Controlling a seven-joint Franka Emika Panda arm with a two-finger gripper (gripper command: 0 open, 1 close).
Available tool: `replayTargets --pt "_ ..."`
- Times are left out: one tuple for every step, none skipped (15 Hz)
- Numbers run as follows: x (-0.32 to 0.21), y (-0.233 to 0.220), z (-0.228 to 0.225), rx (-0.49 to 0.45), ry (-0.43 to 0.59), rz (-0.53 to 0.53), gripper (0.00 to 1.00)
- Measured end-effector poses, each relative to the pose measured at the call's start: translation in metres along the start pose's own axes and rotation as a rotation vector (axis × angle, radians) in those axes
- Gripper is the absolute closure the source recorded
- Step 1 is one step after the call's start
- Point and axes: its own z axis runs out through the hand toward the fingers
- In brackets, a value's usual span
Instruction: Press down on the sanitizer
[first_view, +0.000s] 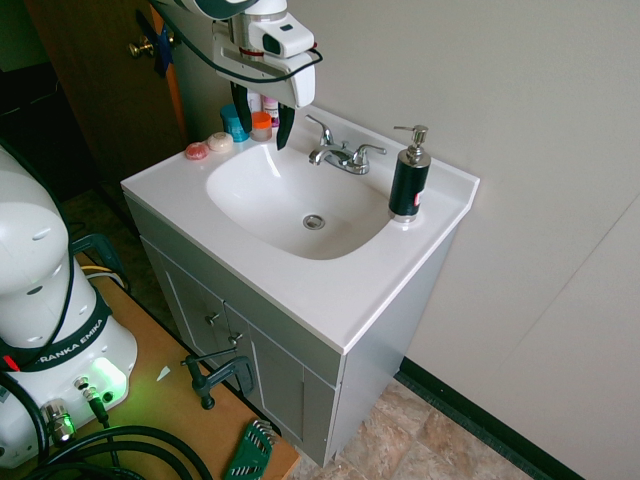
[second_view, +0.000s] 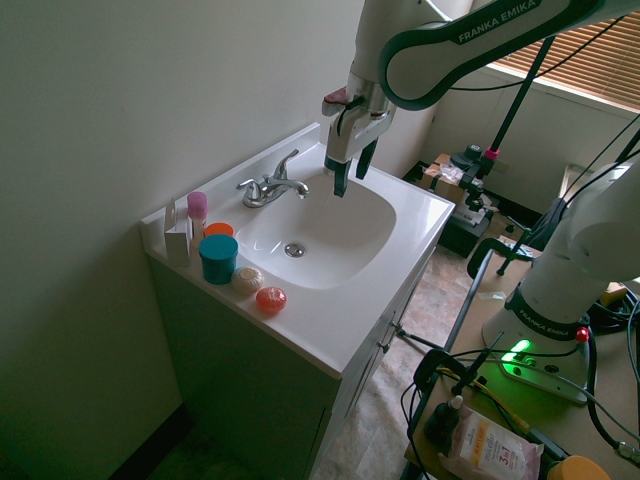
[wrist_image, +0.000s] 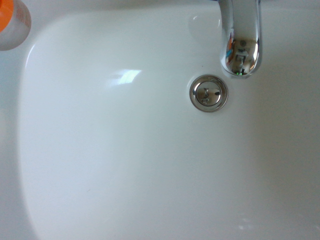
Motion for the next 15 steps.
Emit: replayTargets --pt "0.0 0.0 0.0 0.001 -0.002 0.002 0.0" --pt "0.002 0.0 -0.001 0.006 -0.004 0.009 0.0" --pt "0.009 -0.001 -0.009 0.022 0.007 0.02 0.0" --pt "0.021 -0.004 -0.025 0.045 0.024 0.037 0.0" --pt "0.039 -0.003 -0.046 0.071 0.041 0.06 1.0" --pt "0.06 -0.001 -0.069 0.095 0.059 0.088 1.0" --pt "0.08 0.003 -0.089 0.112 0.072 0.117 1.0" --pt "0.101 0.007 -0.104 0.122 0.08 0.144 1.0" --pt "0.122 0.011 -0.115 0.131 0.088 0.171 1.0" --pt "0.141 0.015 -0.119 0.135 0.093 0.194 1.0" --pt "0.158 0.018 -0.119 0.135 0.094 0.215 1.0" --pt "0.173 0.017 -0.119 0.138 0.093 0.233 1.0" --pt "0.185 0.016 -0.119 0.14 0.091 0.247 1.0" --pt "0.195 0.015 -0.119 0.144 0.093 0.259 1.0" --pt "0.204 0.014 -0.119 0.146 0.094 0.27 1.0"
